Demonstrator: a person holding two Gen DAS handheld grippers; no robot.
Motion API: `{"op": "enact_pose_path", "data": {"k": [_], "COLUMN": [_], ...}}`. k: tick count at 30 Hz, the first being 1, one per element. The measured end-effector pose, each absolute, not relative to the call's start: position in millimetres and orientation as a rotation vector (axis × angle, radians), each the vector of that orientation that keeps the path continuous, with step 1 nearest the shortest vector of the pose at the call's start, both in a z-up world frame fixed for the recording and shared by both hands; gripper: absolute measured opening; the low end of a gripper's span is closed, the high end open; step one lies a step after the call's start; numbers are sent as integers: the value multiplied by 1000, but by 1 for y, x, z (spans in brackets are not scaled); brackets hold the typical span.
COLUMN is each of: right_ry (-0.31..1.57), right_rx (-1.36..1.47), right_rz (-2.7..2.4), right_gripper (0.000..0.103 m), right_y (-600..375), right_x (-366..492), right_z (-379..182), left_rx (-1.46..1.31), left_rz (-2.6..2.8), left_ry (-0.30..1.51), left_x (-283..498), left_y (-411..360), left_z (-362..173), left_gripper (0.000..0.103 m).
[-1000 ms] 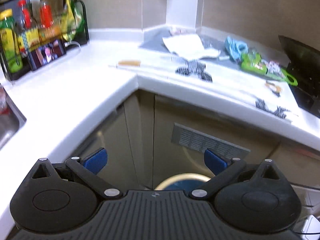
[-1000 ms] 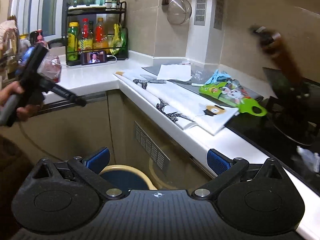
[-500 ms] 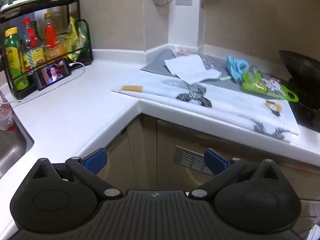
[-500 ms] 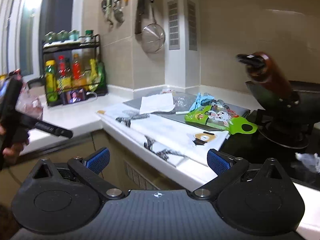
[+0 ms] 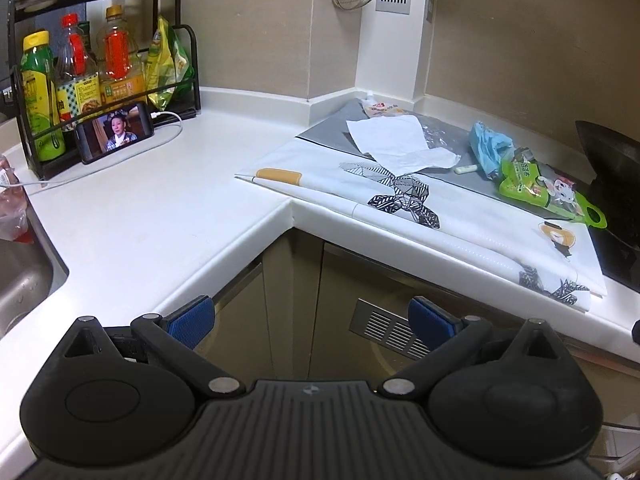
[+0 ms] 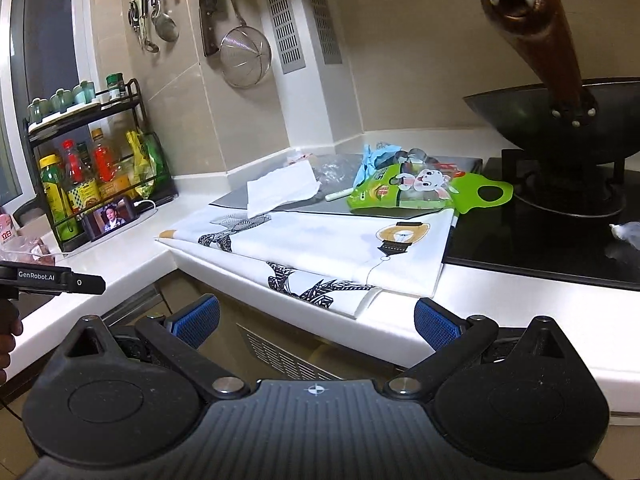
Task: Collect trash
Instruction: 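Raise both open tools back toward the counter trash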
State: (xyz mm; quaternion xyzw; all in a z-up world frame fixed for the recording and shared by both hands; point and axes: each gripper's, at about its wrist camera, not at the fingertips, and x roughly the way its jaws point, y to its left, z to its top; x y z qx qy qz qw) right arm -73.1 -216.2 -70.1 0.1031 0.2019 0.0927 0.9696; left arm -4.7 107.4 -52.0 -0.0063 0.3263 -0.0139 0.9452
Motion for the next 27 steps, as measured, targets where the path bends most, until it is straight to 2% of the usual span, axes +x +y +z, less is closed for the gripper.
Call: {"op": "enact_pose_path", "data": {"k": [27], "right_ry": [389], "right_rx": [205], "right_rz": [246], "right_gripper": [103], "right_y": [-191], "right_x": [-34], "right_z": [-50], "left_rx": [-15], "left_rz": [-58], "left_ry": [580], "left_x": [19], "left_y": [101], "left_z": [-33], "left_gripper": [103]}}
